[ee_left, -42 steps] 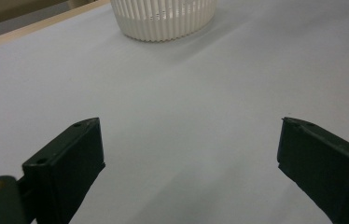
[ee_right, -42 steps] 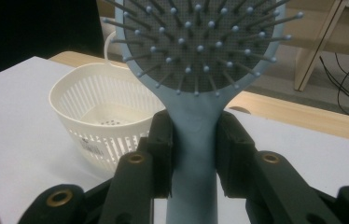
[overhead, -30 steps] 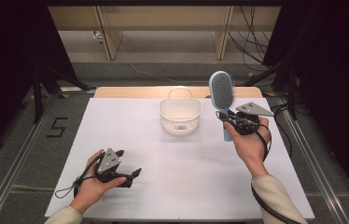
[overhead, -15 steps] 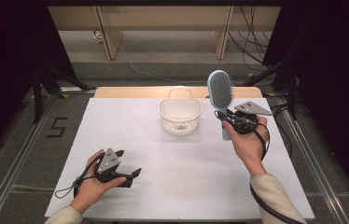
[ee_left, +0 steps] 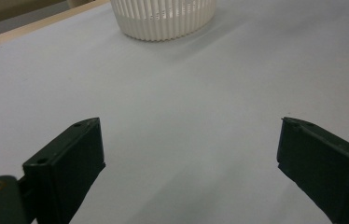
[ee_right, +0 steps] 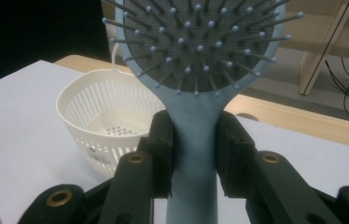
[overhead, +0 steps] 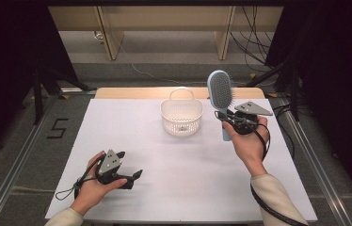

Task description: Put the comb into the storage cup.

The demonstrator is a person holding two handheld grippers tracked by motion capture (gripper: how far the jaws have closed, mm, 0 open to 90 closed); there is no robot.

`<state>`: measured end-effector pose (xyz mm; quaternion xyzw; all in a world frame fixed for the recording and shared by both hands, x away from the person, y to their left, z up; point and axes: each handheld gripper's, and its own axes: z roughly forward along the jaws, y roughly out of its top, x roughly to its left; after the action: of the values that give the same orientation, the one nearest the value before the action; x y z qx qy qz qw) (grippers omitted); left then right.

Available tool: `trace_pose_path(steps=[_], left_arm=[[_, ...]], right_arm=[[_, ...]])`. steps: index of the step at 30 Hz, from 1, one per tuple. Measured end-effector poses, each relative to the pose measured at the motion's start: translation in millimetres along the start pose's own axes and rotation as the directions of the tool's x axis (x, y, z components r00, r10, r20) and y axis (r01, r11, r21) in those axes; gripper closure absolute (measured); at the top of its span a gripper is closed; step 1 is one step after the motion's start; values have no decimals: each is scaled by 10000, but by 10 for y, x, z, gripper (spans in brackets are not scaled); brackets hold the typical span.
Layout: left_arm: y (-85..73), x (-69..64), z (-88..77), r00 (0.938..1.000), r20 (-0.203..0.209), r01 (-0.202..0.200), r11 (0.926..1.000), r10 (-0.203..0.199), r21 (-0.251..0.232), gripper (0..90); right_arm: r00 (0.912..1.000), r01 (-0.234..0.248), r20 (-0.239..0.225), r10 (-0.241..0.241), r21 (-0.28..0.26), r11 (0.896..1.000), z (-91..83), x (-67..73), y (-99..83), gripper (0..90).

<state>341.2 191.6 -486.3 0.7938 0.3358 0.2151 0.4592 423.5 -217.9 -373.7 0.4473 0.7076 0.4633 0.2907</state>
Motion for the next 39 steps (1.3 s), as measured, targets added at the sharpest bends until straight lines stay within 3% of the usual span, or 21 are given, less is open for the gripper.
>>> trace_pose_path(steps=[39], left_arm=[[3, 0, -6, 10000, -46, -17, 10000, 17, -5, 69]], right_arm=[[10000, 4, -73, -5, -219, 9998, 56, 28, 70, 703]])
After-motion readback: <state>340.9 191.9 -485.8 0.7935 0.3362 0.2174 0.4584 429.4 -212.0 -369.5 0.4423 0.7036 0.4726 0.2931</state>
